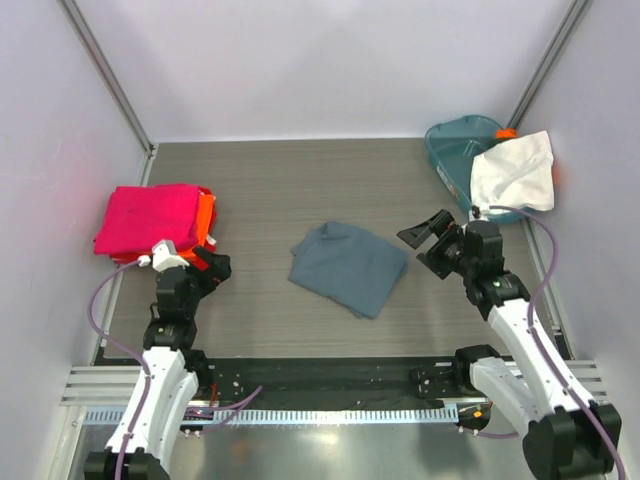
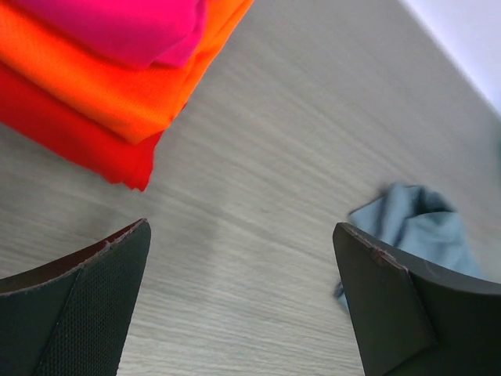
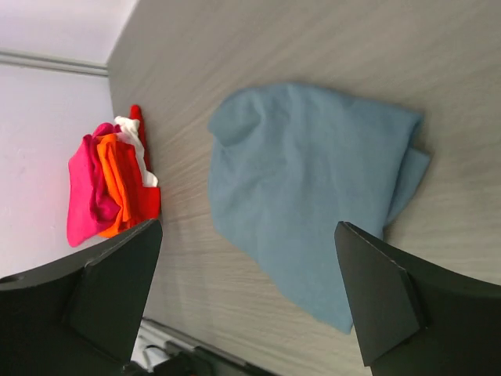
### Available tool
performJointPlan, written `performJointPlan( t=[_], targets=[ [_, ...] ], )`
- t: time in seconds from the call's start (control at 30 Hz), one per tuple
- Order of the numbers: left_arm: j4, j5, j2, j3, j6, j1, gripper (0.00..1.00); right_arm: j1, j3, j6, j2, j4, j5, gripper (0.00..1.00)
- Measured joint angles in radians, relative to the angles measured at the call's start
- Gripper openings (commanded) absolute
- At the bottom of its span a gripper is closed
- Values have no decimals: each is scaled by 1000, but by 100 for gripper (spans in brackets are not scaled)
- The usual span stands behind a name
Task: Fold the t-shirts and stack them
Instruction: Move the tshirt to the center of the board, then flatten the tshirt out
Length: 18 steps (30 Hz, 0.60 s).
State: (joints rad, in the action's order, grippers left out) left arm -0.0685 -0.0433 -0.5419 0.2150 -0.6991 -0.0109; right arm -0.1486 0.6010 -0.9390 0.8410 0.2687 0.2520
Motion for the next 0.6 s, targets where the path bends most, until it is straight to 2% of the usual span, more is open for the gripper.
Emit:
performJointPlan(
  t=[0.13,0.3,0.4,0.6],
  targets=[
    [-12,25,145,0,0,0,100,-1,26,129,-66,15,-18,98],
    [-11,44,369,-35,-13,0,100,-84,119,236,88,10,-53,97],
    [-10,45,321,-37,-25,0,100,-214,194,281,259,9,-124,94],
    [5,85,124,-38,-23,0,100,-490,419,357,544,14,-262,90]
  ],
)
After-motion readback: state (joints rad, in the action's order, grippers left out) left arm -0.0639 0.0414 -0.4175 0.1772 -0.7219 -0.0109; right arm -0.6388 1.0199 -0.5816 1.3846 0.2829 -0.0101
